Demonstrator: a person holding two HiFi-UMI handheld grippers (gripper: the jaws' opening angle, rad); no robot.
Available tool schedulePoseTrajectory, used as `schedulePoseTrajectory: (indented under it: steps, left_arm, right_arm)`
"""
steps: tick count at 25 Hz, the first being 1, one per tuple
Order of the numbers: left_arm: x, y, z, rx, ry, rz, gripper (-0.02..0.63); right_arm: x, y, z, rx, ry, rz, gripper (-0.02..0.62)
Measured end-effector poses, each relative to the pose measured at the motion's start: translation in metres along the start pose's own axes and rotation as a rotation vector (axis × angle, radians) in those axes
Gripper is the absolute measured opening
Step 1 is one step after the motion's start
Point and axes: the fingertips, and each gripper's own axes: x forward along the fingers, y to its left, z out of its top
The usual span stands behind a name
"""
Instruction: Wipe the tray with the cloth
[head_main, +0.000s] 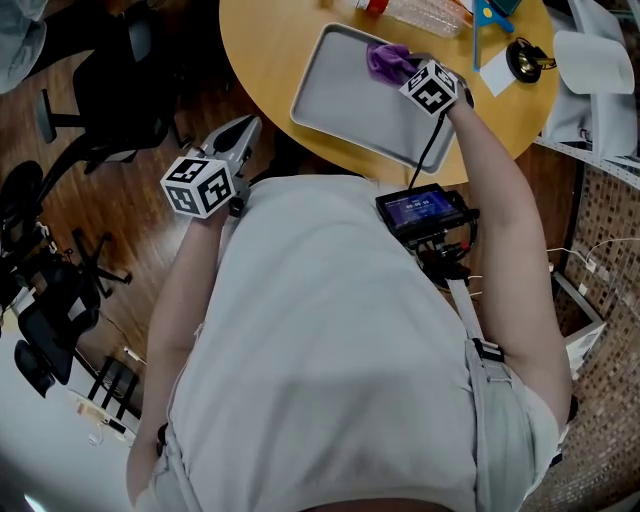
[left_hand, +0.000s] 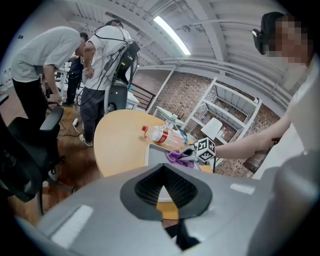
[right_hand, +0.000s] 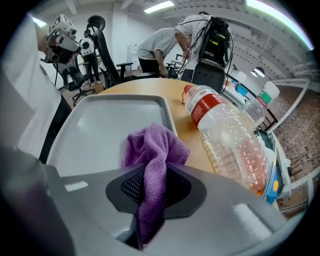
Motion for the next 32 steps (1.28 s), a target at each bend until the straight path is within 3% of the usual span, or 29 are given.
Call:
schedulePoseTrajectory:
  steps: [4, 14, 25, 32]
  left_arm:
    - [0.008, -0.003, 0.001, 0.008, 0.014, -0.028, 0.0]
    - [0.015, -0.002, 0.009, 0.032, 0.035, -0.082, 0.0]
    - [0.038, -0.018, 0.018, 0.08, 0.069, -0.164, 0.0]
    - [0.031, -0.01, 0.011, 0.062, 0.067, -0.149, 0.0]
  right_arm:
    - [-0.002, 0.038, 0.006, -0.041, -0.04, 0.058, 0.06]
    - [-0.018, 0.142, -0.001, -0.001, -0.085, 0.219, 0.062]
    - [-0.026, 0.18, -0.011, 0.021, -0.081, 0.26, 0.063]
    - [-0.02, 0.181, -0.007, -0.046, -0.049, 0.275, 0.064]
